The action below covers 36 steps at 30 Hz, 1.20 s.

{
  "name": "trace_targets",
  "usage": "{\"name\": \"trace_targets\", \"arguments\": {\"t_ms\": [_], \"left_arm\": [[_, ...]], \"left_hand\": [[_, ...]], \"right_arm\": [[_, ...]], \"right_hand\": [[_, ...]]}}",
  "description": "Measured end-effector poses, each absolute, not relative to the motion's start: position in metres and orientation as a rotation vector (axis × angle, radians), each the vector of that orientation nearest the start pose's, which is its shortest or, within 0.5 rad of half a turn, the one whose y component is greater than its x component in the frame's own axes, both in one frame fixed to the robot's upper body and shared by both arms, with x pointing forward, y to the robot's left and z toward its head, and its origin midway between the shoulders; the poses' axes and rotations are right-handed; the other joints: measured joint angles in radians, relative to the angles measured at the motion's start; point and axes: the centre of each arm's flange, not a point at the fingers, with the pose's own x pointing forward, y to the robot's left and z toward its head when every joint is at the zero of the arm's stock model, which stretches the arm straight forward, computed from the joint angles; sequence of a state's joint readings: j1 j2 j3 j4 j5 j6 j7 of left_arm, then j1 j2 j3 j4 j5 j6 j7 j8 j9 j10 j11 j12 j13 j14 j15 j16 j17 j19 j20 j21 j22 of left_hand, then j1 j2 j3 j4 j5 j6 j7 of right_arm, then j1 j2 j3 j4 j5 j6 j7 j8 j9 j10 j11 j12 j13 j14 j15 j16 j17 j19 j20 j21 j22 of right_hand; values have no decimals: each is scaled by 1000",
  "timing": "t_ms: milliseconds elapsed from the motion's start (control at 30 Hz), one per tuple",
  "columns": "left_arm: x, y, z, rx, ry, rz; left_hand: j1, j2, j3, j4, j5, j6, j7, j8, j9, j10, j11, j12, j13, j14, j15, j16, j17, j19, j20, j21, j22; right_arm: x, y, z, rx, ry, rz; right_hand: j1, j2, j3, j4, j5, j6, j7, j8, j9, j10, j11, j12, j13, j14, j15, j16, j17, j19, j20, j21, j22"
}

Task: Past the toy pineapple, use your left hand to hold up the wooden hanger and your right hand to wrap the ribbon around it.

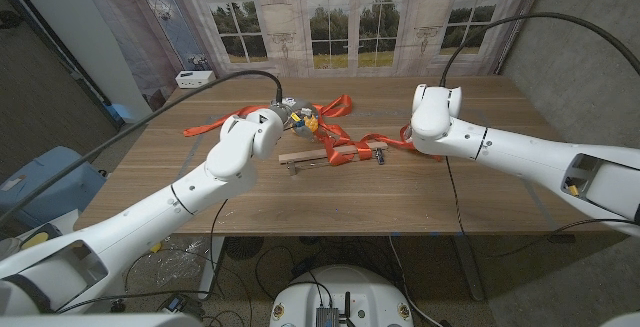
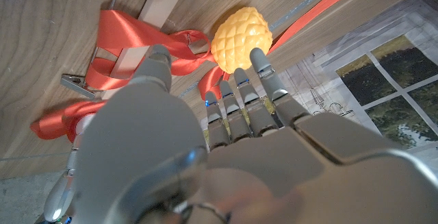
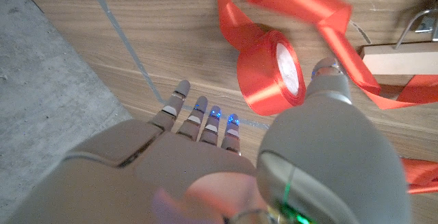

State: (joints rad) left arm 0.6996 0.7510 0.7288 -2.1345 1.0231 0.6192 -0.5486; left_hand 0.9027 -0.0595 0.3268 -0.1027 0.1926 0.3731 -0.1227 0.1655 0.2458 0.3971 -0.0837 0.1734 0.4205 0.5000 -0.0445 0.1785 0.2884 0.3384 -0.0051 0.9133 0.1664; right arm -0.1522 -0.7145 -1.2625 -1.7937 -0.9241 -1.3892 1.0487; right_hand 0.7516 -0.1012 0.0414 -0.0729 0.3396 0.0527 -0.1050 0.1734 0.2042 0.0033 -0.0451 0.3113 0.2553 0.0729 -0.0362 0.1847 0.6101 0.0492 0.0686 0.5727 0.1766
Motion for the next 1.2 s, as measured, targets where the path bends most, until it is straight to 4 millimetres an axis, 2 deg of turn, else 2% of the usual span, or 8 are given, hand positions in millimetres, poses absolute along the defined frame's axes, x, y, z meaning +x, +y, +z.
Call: {"name": "trace_targets", "arguments": {"t_ms": [100, 233, 367, 567, 833, 933, 1100, 1200], "left_arm": [[529, 150, 65, 1707, -429, 80], [527, 155, 69, 1669, -446, 68], [527, 161, 69, 1600, -474, 36], [527, 169, 66, 1513, -515, 0], [525, 177, 62, 1421, -584, -12], [524, 181, 62, 1362, -634, -11], [526, 190, 61, 1292, -677, -3], [529, 197, 59, 1272, -679, 3]], "left_hand": [[-47, 19, -17, 24, 0, -12, 0, 5, -14, -7, 4, 4, -14, -7, -4, 8, -7, -1, 2, -7, 2], [-98, 70, -7, 55, 0, -29, 17, 12, -34, -21, 33, 12, -38, -20, -2, 15, -24, 23, 47, -17, 1], [-100, 106, -1, 61, 0, -36, 20, 13, -44, -23, 45, 12, -54, -46, -2, 15, -37, 3, 72, -42, 1], [-128, 149, 19, 62, -8, -85, -14, 13, -60, -69, 50, 12, -89, -125, 0, 6, -65, -97, 50, -107, 1], [-145, 165, 21, 63, -8, -115, -25, 8, -65, -88, 55, 12, -105, -145, 1, 6, -75, -114, 46, -125, 1], [-150, 171, 23, 66, -8, -118, -25, 8, -65, -90, 58, 12, -110, -153, 4, 6, -79, -114, 46, -127, 1], [-169, 191, 32, 74, -8, -124, -20, 8, -65, -107, 66, 12, -121, -166, 5, 6, -79, -119, 51, -136, 3], [-173, 210, 37, 80, -8, -131, -28, 8, -65, -122, 65, 10, -128, -177, 2, 6, -84, -119, 51, -140, 4]], "right_arm": [[594, -222, 65, -1418, 420, -146], [591, -223, 61, -1392, 393, -81], [589, -225, 56, -1352, 334, -13], [585, -226, 51, -1288, 219, 44], [582, -222, 47, -1223, 26, 60], [581, -226, 41, -1169, -52, 57], [583, -233, 38, -1074, -184, 39], [584, -233, 40, -1018, -260, 40]], "right_hand": [[-5, -5, -7, 7, 6, -7, 7, 4, 0, -9, 9, -6, 0, -2, 2, 0, -3, -3, 3, -8, 0], [-22, 11, -20, 20, 16, -4, 32, 12, -4, 0, 19, -6, -4, -2, 2, 9, -8, 8, 14, -8, 0], [-47, 36, -26, 38, 20, -4, 47, 16, -5, -2, 39, -12, -5, -7, 19, 16, -12, 22, 28, -8, 0], [-66, 37, -46, 58, 20, -6, 50, 19, -5, -20, 56, -41, -5, -98, 33, 0, -44, -52, 50, -64, 0], [-77, 30, -66, 61, 20, -3, 46, 27, -4, -17, 54, -49, -9, -138, 24, -4, -79, -110, 93, -108, -5], [-83, 36, -69, 64, 20, 20, 49, 34, -9, -9, 54, -49, -9, -138, 24, -4, -88, -111, 95, -108, -5], [-97, 49, -73, 68, 20, 60, 44, 46, -9, 13, 49, -49, -16, -150, 11, -4, -115, -66, 100, -108, -5], [-101, 54, -76, 70, 20, 67, 44, 46, -9, 13, 49, -49, -18, -150, 12, -2, -131, -40, 87, -108, -4]]}}
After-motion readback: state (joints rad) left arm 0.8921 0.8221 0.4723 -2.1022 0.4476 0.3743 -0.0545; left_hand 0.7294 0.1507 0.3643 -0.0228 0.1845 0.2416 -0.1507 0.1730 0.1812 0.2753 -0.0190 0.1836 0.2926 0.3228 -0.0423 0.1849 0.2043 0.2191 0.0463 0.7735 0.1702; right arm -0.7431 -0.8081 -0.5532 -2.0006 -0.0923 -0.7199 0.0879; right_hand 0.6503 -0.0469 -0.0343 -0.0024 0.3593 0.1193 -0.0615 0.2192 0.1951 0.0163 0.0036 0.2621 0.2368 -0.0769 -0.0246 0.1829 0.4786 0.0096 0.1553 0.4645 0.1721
